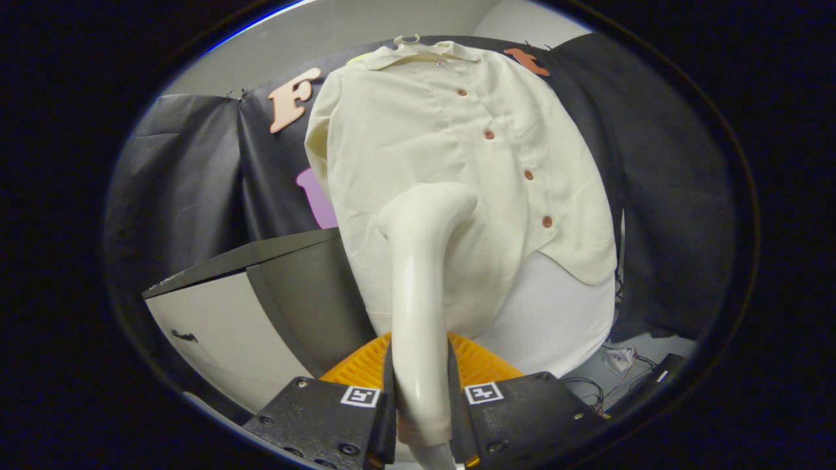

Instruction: Iron the clothes twice with a garment steamer, once on the left side and once on the right side.

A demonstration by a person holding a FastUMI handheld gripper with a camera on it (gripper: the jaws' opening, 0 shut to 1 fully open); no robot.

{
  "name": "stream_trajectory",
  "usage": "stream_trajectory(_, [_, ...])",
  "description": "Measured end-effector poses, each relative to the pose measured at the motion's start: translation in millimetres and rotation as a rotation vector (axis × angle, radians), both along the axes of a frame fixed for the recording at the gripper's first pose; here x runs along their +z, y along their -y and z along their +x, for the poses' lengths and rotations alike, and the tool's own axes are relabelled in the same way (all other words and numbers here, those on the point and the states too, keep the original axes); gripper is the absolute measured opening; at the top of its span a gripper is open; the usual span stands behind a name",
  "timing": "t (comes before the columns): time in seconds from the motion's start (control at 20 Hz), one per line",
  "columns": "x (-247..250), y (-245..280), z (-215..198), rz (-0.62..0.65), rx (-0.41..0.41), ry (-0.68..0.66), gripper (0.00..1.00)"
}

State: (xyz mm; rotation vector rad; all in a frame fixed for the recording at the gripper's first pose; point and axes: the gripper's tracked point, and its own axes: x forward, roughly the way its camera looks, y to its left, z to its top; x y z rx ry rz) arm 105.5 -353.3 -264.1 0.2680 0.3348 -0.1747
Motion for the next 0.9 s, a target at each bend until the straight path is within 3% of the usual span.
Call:
stream_trajectory(0.5, [-19, 24, -36, 0.044, -0.051, -0.055, 0.33])
stream_trajectory(0.9, [38, 30, -56, 0.002, -0.059, 0.017, 0.33])
